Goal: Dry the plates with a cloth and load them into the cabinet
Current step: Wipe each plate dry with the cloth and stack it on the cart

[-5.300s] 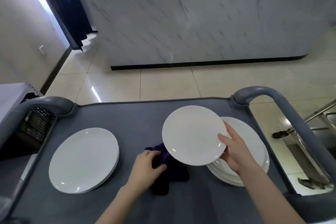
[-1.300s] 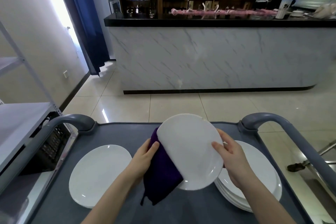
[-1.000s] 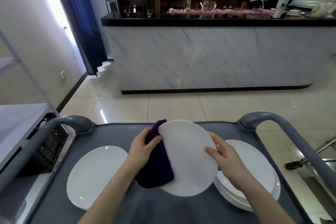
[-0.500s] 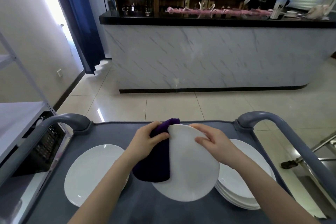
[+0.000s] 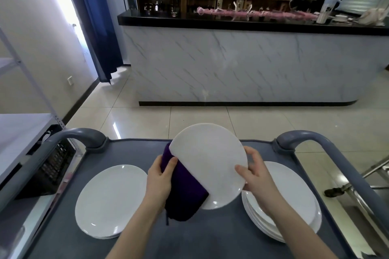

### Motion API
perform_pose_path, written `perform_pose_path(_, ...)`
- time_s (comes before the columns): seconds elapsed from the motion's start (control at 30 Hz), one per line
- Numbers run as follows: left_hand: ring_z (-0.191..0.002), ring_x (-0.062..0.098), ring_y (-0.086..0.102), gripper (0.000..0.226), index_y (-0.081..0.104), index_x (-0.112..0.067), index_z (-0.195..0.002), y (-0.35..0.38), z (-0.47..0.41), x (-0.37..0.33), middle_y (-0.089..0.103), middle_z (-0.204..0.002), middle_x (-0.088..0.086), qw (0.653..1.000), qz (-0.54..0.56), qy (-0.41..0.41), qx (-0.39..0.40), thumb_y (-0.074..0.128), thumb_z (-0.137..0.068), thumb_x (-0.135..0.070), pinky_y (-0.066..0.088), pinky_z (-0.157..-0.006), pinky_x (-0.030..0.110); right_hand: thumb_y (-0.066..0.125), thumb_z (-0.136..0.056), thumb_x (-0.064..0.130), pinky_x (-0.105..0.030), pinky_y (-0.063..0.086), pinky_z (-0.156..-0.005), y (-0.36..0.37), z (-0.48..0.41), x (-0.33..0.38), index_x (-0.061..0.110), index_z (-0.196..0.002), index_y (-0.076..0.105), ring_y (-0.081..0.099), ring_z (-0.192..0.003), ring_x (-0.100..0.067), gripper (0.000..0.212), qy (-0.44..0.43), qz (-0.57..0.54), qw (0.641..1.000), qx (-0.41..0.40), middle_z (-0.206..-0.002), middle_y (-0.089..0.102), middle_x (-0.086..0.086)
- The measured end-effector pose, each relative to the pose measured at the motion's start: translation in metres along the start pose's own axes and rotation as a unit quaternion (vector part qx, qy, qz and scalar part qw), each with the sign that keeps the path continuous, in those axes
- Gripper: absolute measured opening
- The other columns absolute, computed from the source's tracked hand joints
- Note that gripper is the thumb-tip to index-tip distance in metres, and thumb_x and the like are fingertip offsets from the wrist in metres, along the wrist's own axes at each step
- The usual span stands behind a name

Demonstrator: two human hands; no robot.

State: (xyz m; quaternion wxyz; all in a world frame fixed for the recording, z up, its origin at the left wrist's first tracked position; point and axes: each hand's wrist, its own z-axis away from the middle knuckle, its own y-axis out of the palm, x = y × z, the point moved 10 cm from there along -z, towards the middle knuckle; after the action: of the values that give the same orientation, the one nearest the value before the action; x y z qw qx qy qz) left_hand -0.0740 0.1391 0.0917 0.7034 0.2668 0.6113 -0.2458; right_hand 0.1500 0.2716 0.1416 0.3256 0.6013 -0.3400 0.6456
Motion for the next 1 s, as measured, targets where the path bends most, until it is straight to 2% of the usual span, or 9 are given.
perform_pose_path(0.1, -0.087, -0.002, 0.065, 0.017, 0.063, -0.047, -0.097, 0.010, 0.000, -0.038, 0.071, -0.094, -0.021, 0.975, -0.162, 0.126, 0.080, 0.062, -0.095, -0.030, 0.046, -0.072, 0.012, 0.062, -0.096, 0.018, -0.020, 0.054, -0.076, 0.008, -0.018, 0.033, 0.045, -0.126, 0.050, 0.070, -0.091, -0.009, 0.042, -0.059, 0.136, 0.987, 0.057, -0.102, 0.075, 0.010)
perform_pose_path(0.17, -0.087, -0.005, 0.062, 0.018, 0.061, -0.048, -0.096, 0.027, 0.003, -0.049, 0.068, -0.091, -0.026, 0.943, -0.250, 0.169, 0.140, 0.064, -0.093, -0.030, 0.041, -0.070, 0.005, 0.064, -0.094, 0.031, -0.025, 0.051, -0.079, 0.029, -0.029, 0.048, 0.047, -0.117, 0.057, 0.068, -0.086, -0.008, 0.028, -0.089, 0.245, 0.959, 0.109, -0.093, 0.075, 0.013)
perform_pose_path(0.23, -0.087, -0.005, 0.061, 0.018, 0.061, -0.049, -0.094, 0.037, 0.004, -0.054, 0.067, -0.089, -0.027, 0.925, -0.287, 0.178, 0.176, 0.065, -0.092, -0.032, 0.040, -0.070, 0.006, 0.061, -0.093, 0.043, -0.030, 0.049, -0.072, 0.053, -0.031, 0.048, 0.044, -0.104, 0.059, 0.065, -0.078, -0.011, 0.011, -0.098, 0.324, 0.928, 0.156, -0.080, 0.072, 0.006)
perform_pose_path(0.33, -0.086, -0.003, 0.062, 0.013, 0.064, -0.042, -0.098, 0.039, 0.002, -0.059, 0.068, -0.090, -0.024, 0.926, -0.270, 0.181, 0.193, 0.065, -0.093, -0.030, 0.041, -0.070, 0.006, 0.050, -0.094, 0.055, -0.035, 0.044, -0.059, 0.066, -0.029, 0.039, 0.043, -0.106, 0.047, 0.059, -0.065, -0.024, 0.018, -0.119, 0.393, 0.897, 0.161, -0.060, 0.057, 0.000)
perform_pose_path(0.43, -0.083, -0.001, 0.062, 0.011, 0.066, -0.038, -0.098, 0.036, -0.002, -0.061, 0.068, -0.088, -0.021, 0.932, -0.255, 0.174, 0.186, 0.065, -0.092, -0.029, 0.043, -0.069, 0.008, 0.048, -0.096, 0.055, -0.032, 0.038, -0.054, 0.064, -0.029, 0.039, 0.046, -0.111, 0.050, 0.054, -0.059, -0.029, 0.017, -0.138, 0.360, 0.914, 0.126, -0.052, 0.050, -0.003)
perform_pose_path(0.53, -0.079, 0.003, 0.063, 0.010, 0.067, -0.038, -0.096, 0.029, -0.009, -0.063, 0.070, -0.087, -0.015, 0.952, -0.212, 0.155, 0.156, 0.064, -0.093, -0.028, 0.048, -0.068, 0.014, 0.052, -0.098, 0.047, -0.030, 0.046, -0.062, 0.057, -0.027, 0.042, 0.051, -0.116, 0.057, 0.058, -0.063, -0.024, 0.020, -0.154, 0.296, 0.938, 0.089, -0.068, 0.065, -0.010)
perform_pose_path(0.67, -0.084, 0.010, 0.068, 0.012, 0.069, -0.039, -0.093, 0.009, -0.013, -0.046, 0.073, -0.090, -0.010, 0.992, -0.072, 0.072, 0.068, 0.062, -0.095, -0.030, 0.056, -0.074, 0.026, 0.056, -0.100, 0.027, -0.005, 0.042, -0.075, 0.025, -0.018, 0.046, 0.038, -0.104, 0.069, 0.064, -0.091, 0.008, 0.018, -0.166, 0.191, 0.966, -0.046, -0.094, 0.071, 0.026)
perform_pose_path(0.83, -0.084, 0.009, 0.070, 0.012, 0.067, -0.033, -0.097, -0.003, 0.005, -0.004, 0.074, -0.089, -0.013, 0.996, 0.049, -0.015, -0.070, 0.058, -0.096, -0.041, 0.054, -0.069, 0.027, 0.052, -0.102, 0.032, -0.002, 0.042, -0.078, -0.004, 0.001, 0.021, 0.037, -0.101, 0.068, 0.059, -0.097, 0.013, 0.016, -0.109, 0.061, 0.966, -0.224, -0.098, 0.069, 0.030)
perform_pose_path(1.0, -0.087, 0.008, 0.069, 0.012, 0.066, -0.031, -0.099, 0.008, 0.012, 0.001, 0.073, -0.092, -0.014, 0.999, 0.022, -0.005, -0.037, 0.057, -0.097, -0.039, 0.055, -0.073, 0.029, 0.048, -0.103, 0.033, -0.007, 0.041, -0.079, -0.013, 0.004, 0.014, 0.046, -0.097, 0.061, 0.058, -0.097, 0.014, 0.019, -0.096, 0.050, 0.965, -0.239, -0.097, 0.065, 0.037)
